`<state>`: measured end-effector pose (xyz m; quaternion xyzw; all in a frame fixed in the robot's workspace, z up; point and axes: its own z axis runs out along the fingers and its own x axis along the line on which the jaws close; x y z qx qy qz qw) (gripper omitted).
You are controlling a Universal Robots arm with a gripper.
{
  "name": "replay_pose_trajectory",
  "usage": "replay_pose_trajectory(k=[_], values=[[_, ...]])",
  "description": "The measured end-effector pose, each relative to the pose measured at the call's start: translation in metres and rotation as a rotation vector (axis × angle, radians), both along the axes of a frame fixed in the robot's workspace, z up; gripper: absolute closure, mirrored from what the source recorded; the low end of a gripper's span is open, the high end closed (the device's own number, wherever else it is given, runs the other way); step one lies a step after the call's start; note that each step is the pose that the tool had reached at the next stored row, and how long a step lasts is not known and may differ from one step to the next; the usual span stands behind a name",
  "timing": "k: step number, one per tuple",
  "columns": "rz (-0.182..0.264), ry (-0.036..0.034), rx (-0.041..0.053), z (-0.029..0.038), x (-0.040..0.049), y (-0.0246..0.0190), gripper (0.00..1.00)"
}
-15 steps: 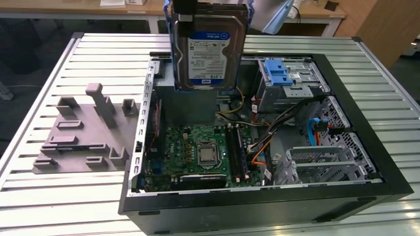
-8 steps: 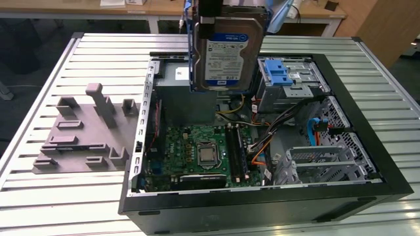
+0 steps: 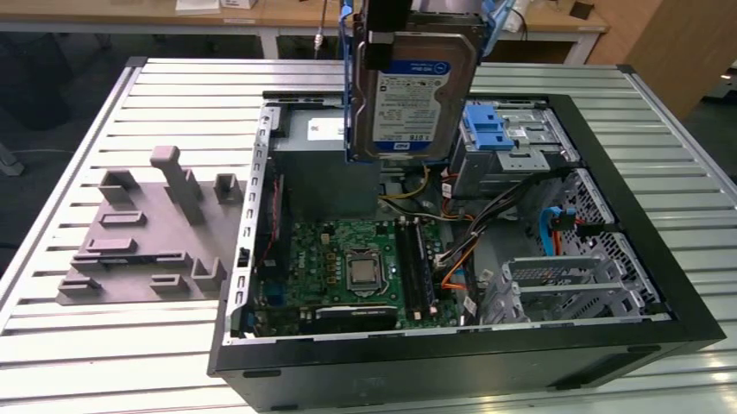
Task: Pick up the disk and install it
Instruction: 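Pick up the disk, then insert the disk into the insertion slot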
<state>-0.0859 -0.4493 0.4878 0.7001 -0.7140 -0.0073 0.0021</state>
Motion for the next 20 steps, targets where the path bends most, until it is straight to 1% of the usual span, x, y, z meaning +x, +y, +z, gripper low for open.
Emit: replay_pose_trajectory(k=[2,4,6,10,20], values=[[0.0,-0.0021,0.0001,-0.0003,0.0005,-0.0004,0.64],[0.0,-0.0026,0.0001,-0.0009,0.0027,-0.0008,0.64],[0.0,-0.0026,0.0001,-0.0017,0.0096,-0.0013,0.64],[0.0,-0.0027,0.0001,-0.003,0.0202,-0.0019,0.64],[0.0,-0.0027,0.0001,-0.0032,0.0215,-0.0019,0.64]])
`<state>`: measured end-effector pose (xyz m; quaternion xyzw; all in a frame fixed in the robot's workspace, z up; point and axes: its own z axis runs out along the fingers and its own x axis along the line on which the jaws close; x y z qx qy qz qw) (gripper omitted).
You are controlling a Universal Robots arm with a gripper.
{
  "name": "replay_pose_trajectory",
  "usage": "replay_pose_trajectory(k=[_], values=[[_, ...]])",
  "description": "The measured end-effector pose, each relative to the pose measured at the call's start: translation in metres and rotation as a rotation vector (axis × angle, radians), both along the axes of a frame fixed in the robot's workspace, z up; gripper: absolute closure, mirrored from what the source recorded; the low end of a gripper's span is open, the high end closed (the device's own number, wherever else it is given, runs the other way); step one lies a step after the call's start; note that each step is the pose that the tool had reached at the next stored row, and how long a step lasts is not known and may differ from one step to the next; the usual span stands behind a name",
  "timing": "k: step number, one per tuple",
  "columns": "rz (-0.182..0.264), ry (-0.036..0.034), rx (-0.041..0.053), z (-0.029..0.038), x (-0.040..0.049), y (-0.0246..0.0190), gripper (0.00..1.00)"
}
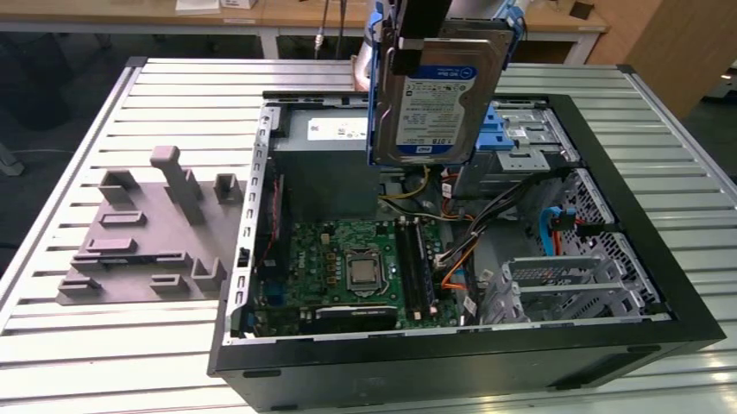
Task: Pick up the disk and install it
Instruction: 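Insert the disk into the insertion slot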
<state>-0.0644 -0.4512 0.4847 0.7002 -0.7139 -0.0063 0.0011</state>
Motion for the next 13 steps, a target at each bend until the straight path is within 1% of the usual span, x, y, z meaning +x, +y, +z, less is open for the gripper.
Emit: replay_pose_trajectory(k=[6,7,13], values=[[0.0,0.0,0.0,0.0,0.0001,0.0,0.64],[0.0,0.0,0.0,0.0,0.0015,0.0,0.64],[0.0,0.0,0.0,0.0,0.0029,0.0,0.64]])
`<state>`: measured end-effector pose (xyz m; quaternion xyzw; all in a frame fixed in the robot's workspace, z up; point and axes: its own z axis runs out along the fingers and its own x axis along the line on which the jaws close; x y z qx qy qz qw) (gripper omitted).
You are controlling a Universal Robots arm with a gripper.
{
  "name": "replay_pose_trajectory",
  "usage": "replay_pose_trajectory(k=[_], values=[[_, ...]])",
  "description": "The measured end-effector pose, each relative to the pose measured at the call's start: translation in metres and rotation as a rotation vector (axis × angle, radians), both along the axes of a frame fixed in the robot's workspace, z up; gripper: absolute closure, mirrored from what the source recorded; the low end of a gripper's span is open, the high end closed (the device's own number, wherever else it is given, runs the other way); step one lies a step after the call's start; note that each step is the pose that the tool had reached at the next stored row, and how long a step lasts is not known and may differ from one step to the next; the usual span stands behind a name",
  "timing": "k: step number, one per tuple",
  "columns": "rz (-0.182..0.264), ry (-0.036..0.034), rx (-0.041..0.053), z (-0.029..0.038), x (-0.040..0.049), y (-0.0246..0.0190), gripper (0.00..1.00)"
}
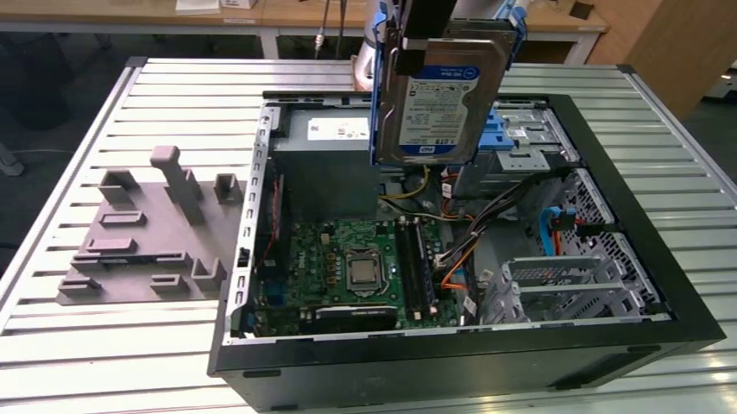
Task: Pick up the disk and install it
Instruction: 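Insert the disk into the insertion slot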
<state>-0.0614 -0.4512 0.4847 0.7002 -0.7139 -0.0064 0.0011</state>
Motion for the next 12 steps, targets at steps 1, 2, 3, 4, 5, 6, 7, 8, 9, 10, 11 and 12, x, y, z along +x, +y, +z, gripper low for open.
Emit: replay_pose_trajectory(k=[1,2,3,4,5,6,7,8,9,10,11,12], values=[[0.0,0.0,0.0,0.0,0.0,0.0,0.64],[0.0,0.0,0.0,0.0,0.0,0.0,0.64],[0.0,0.0,-0.0001,0.0,0.0,0.0,0.64],[0.0,0.0001,0.0,0.0,0.0,0.0,0.64],[0.0,0.0,0.0,0.0,0.0001,0.0,0.64],[0.0,0.0001,-0.0001,0.0,0.0001,0.0,0.64],[0.0,0.0,0.0,0.0,0.0001,0.0,0.64],[0.0,0.0001,-0.0001,0.0,0.0001,0.0,0.64],[0.0,0.0,0.0,0.0,0.0001,0.0,0.64],[0.0,0.0,0.0,0.0,0.0001,0.0,0.64],[0.0,0.0,0.0,0.0,0.0001,0.0,0.64],[0.0,0.0,0.0,0.0,0.0001,0.0,0.64]])
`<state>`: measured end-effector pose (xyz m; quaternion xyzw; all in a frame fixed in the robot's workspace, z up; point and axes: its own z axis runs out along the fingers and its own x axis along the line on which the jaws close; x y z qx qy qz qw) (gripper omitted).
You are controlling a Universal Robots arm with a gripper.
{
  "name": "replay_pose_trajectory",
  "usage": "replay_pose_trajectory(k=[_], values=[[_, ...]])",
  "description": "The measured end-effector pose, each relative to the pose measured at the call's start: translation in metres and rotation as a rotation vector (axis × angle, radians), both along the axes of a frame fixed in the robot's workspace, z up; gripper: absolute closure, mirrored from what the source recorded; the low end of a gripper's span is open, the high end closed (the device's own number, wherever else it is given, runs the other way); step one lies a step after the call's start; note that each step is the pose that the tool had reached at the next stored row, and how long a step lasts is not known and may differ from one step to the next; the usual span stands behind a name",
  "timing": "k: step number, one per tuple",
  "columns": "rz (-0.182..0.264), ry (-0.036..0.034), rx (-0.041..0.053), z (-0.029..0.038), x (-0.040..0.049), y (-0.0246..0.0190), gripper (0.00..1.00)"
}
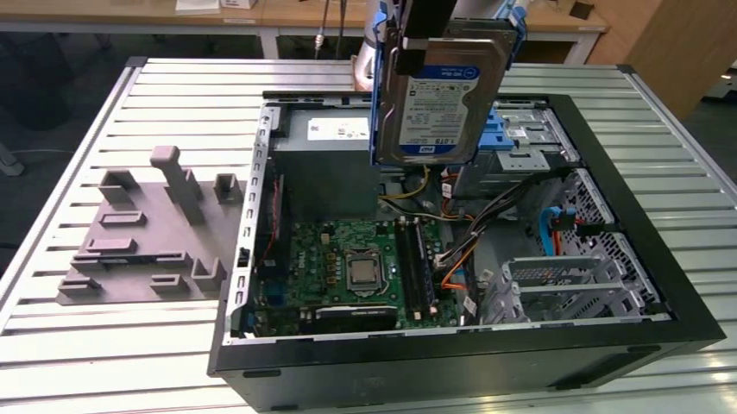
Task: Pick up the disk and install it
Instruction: 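Insert the disk into the insertion slot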
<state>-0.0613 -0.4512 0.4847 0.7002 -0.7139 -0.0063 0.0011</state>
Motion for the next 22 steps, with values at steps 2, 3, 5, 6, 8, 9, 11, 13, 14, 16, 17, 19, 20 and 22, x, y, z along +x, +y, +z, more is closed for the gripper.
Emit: replay_pose_trajectory(k=[2,3,5,6,8,9,11,13,14,16,17,19,20,22], values=[[0.0,0.0,0.0,0.0,0.0,0.0,0.64],[0.0,0.0,0.0,0.0,0.0,0.0,0.64],[0.0,0.0,0.0,0.0,0.0001,0.0,0.64],[0.0,0.0,0.0,0.0,0.0001,0.0,0.64],[0.0,0.0,0.0,0.0,0.0001,0.0,0.64],[0.0,0.0,0.0,0.0,0.0001,0.0,0.64],[0.0,0.0,0.0,0.0,0.0001,0.0,0.64],[0.0,0.0,0.0,0.0,0.0002,0.0,0.64],[0.0,0.0,0.0,0.0,0.0002,0.0,0.64],[0.0,0.0,0.0,0.0,0.0002,0.0,0.64],[0.0,0.0,0.0,0.0,0.0002,0.0,0.64],[0.0,0.0,0.0,0.0,0.0002,0.0,0.64],[0.0,0.0,0.0,0.0,0.0003,0.0,0.64],[0.0,0.0,0.0,0.0,0.0003,0.0,0.64]])
